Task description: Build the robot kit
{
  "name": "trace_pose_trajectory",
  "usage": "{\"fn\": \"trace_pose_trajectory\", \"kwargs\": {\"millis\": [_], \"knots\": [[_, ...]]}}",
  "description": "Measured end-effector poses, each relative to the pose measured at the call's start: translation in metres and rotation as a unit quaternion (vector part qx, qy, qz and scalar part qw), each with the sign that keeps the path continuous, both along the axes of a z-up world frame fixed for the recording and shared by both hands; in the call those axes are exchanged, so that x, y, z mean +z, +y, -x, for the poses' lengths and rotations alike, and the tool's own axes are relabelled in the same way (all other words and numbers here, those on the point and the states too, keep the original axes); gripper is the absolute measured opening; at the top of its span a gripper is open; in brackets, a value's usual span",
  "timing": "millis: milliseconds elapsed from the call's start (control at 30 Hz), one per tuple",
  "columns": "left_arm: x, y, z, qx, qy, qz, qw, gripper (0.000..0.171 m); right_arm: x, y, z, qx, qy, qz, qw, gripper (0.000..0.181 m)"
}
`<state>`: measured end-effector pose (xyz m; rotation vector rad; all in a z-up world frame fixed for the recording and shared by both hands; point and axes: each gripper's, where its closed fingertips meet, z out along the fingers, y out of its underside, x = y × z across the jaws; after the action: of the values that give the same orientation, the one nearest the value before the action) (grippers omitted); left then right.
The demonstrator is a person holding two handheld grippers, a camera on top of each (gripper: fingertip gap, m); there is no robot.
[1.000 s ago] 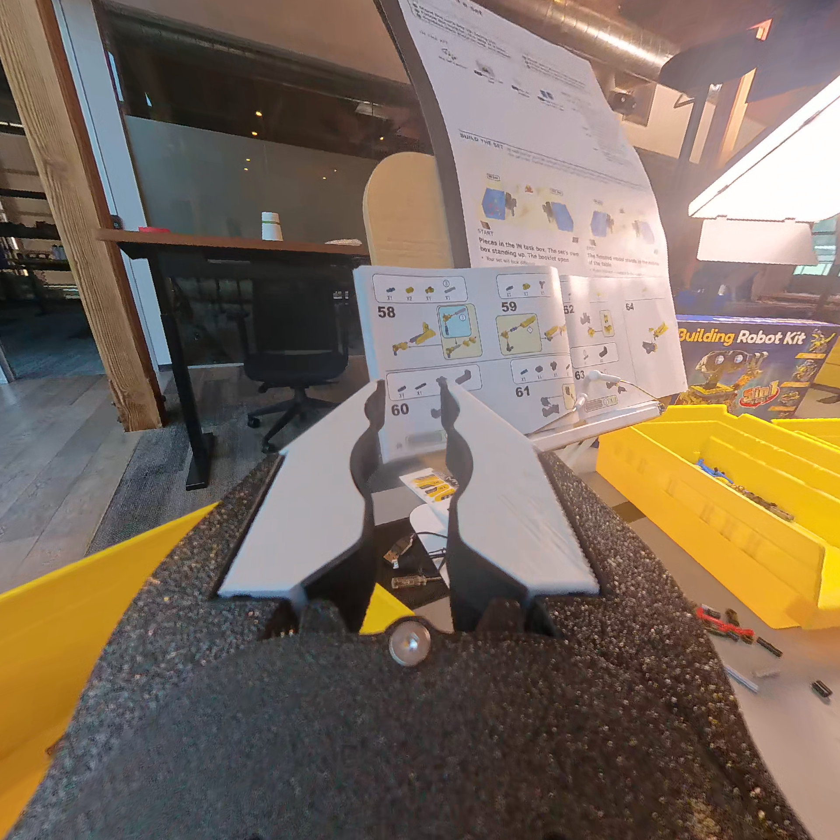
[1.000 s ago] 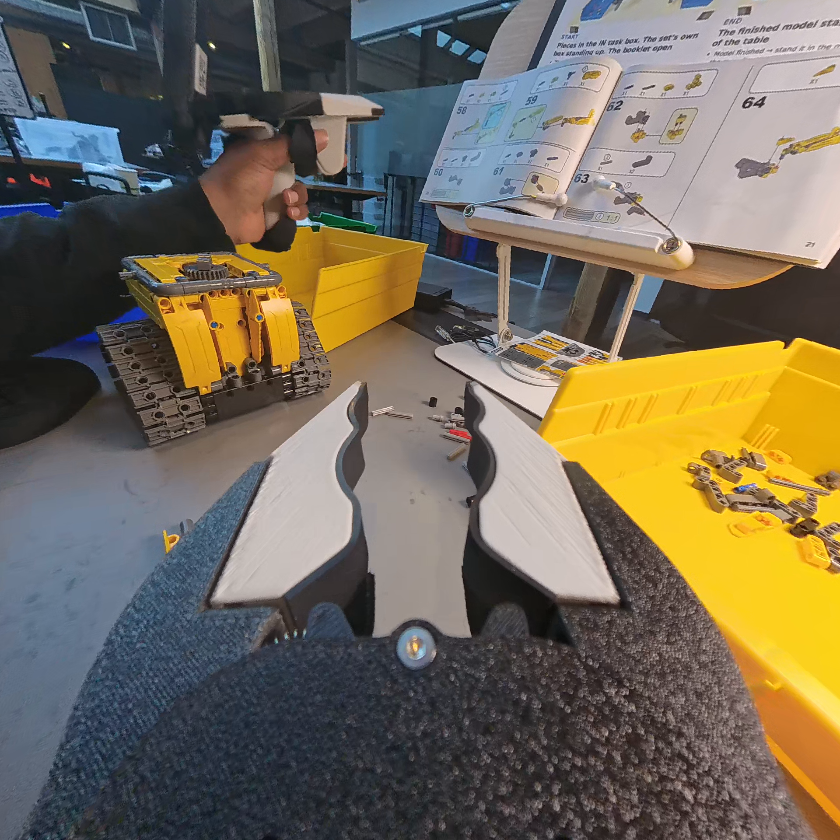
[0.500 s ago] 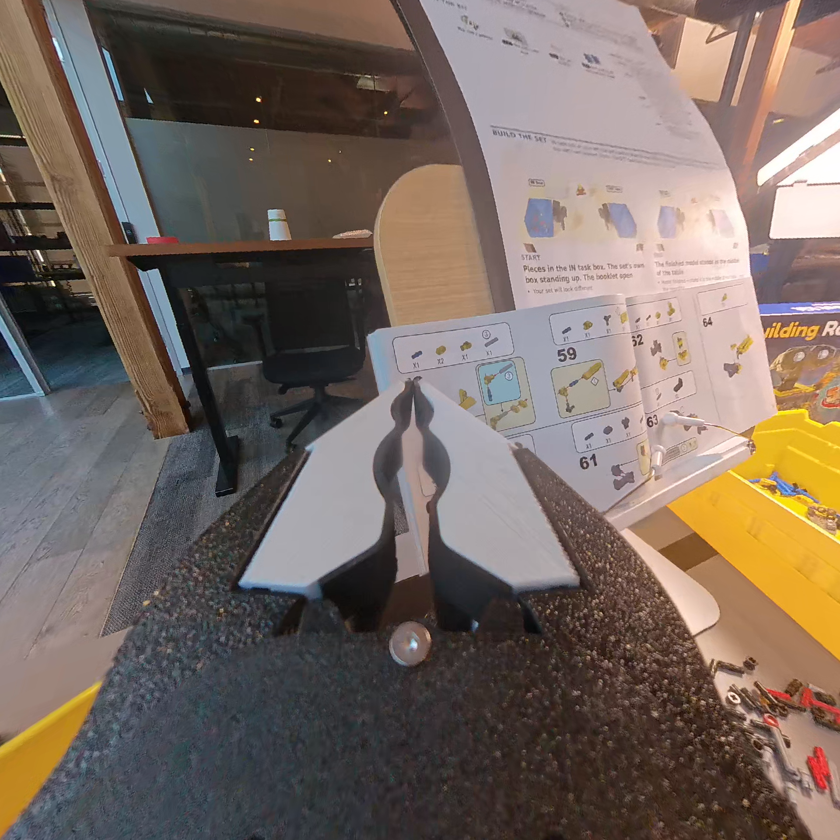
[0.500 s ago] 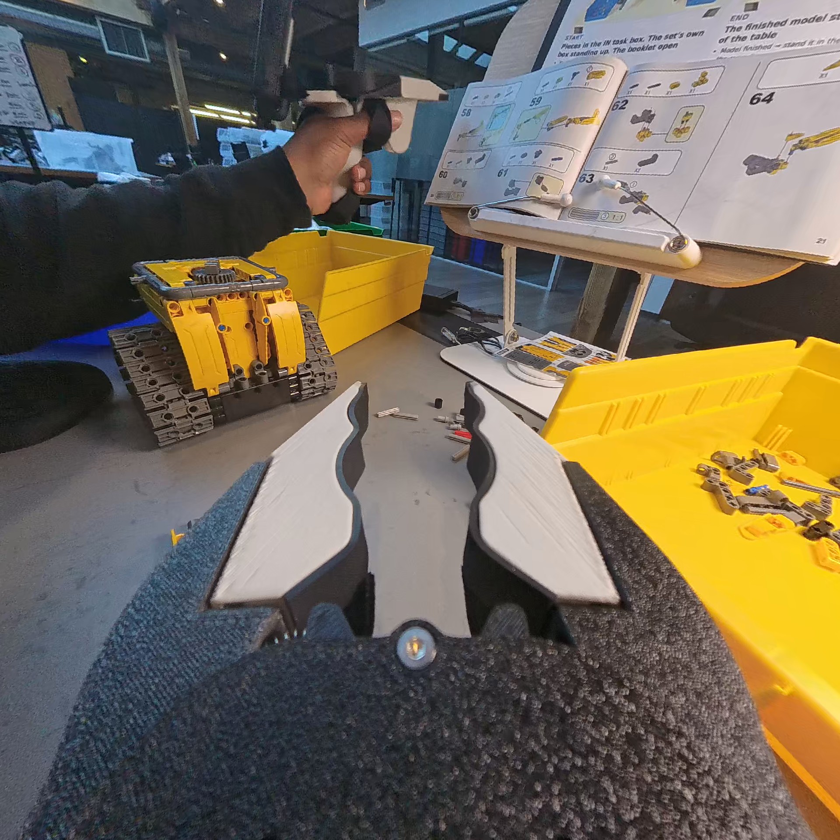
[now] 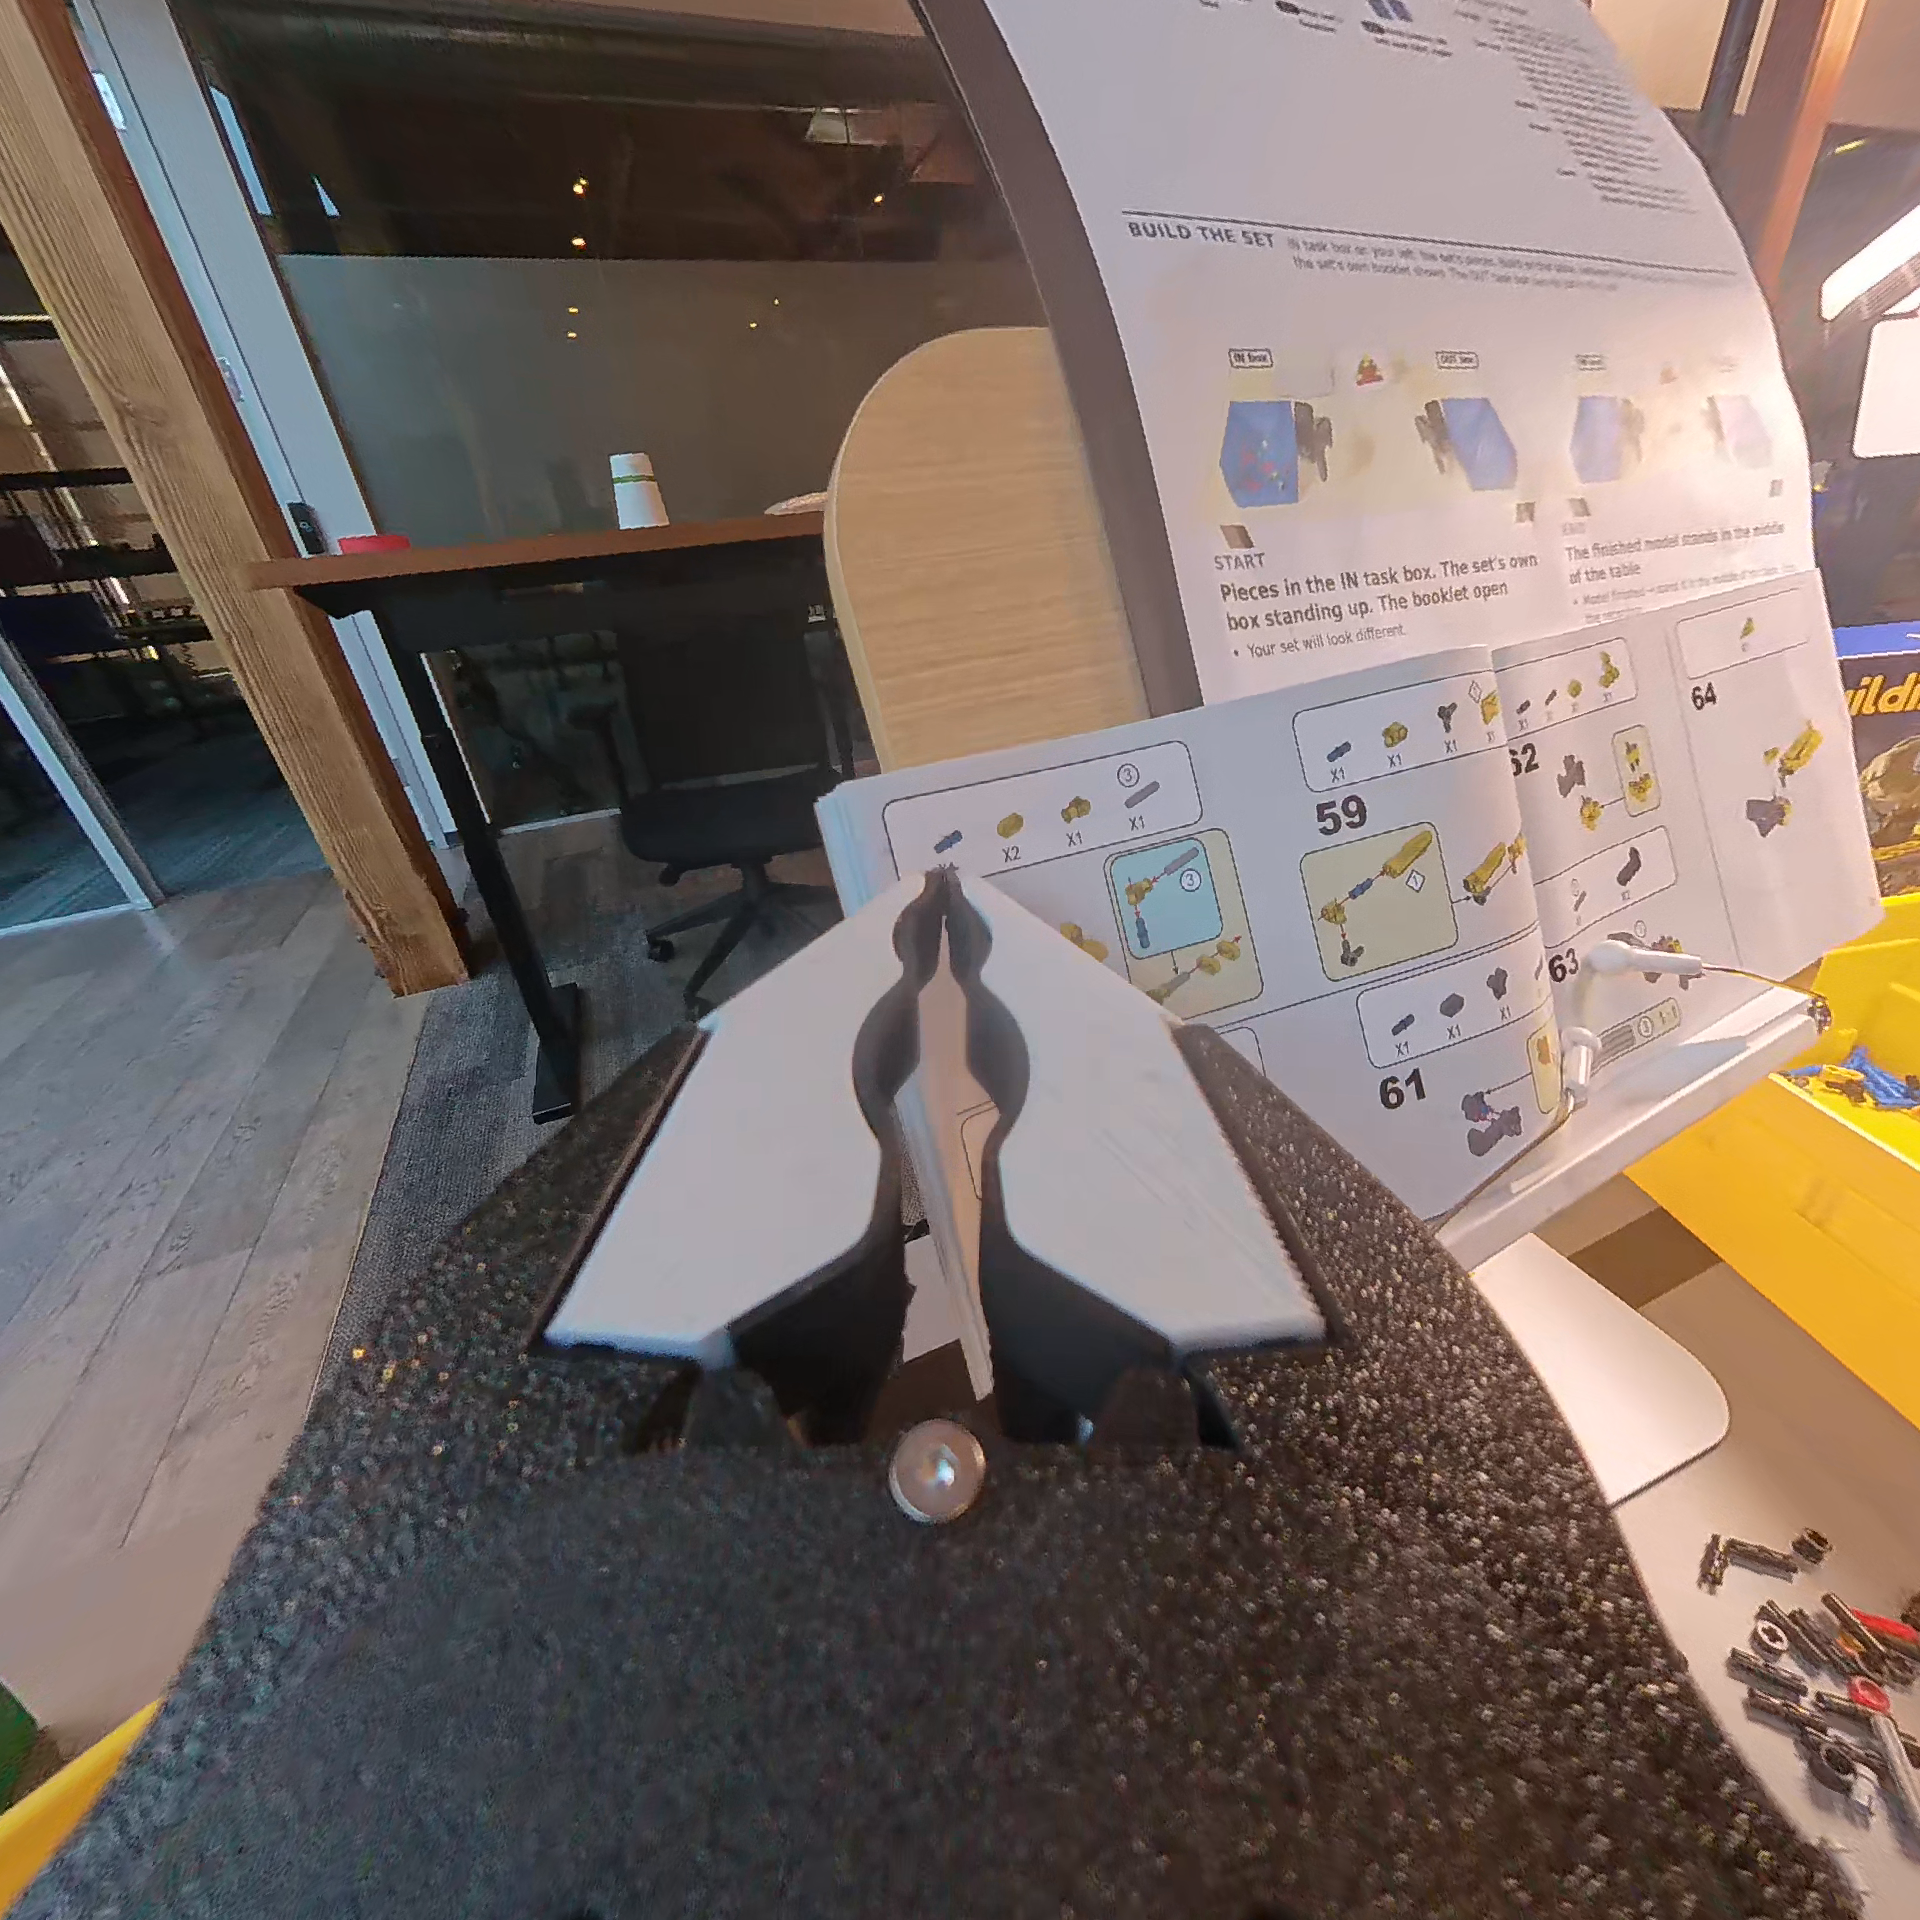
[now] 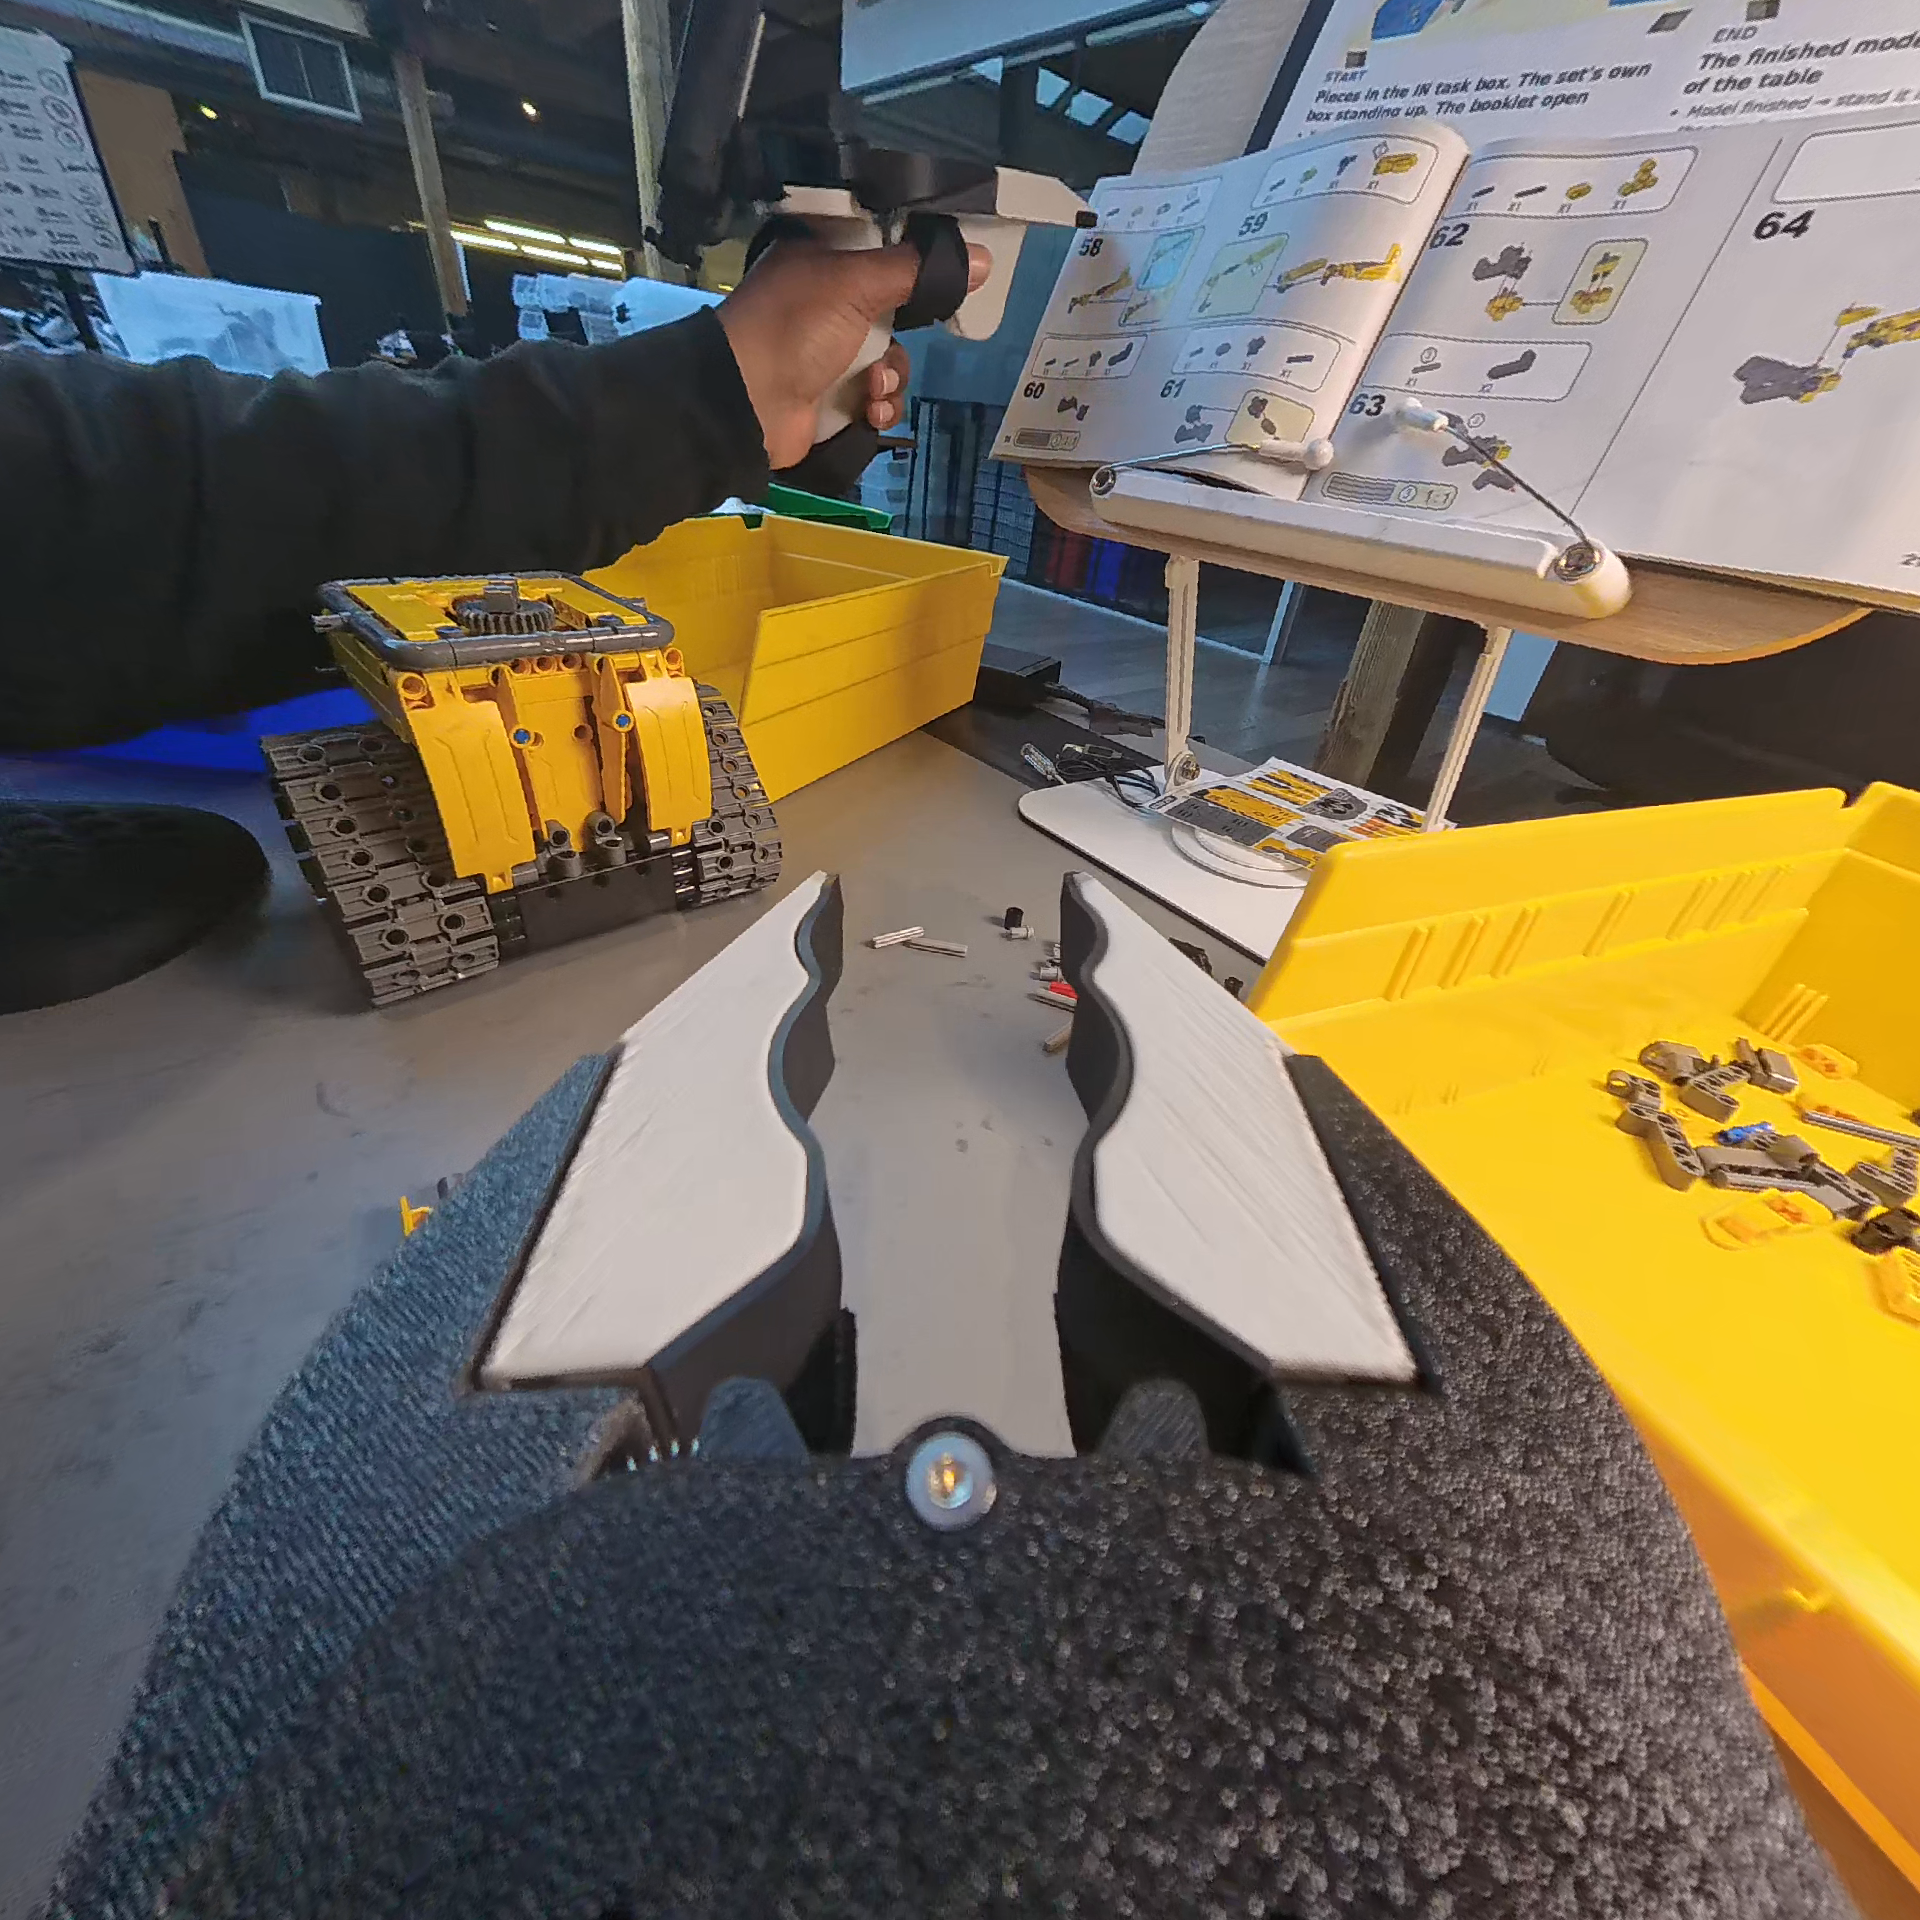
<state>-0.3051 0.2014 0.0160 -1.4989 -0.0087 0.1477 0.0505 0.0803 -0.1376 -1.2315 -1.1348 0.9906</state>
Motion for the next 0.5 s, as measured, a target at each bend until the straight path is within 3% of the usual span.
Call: {"fn": "trace_pose_trajectory", "kwargs": {"millis": [500], "knots": [[0.0000,0.0070,-0.0093,-0.010,0.010,0.006,1.000,0.000,-0.0009,-0.0006,0.0004,0.004,-0.001,0.003,1.000,0.042]]}}
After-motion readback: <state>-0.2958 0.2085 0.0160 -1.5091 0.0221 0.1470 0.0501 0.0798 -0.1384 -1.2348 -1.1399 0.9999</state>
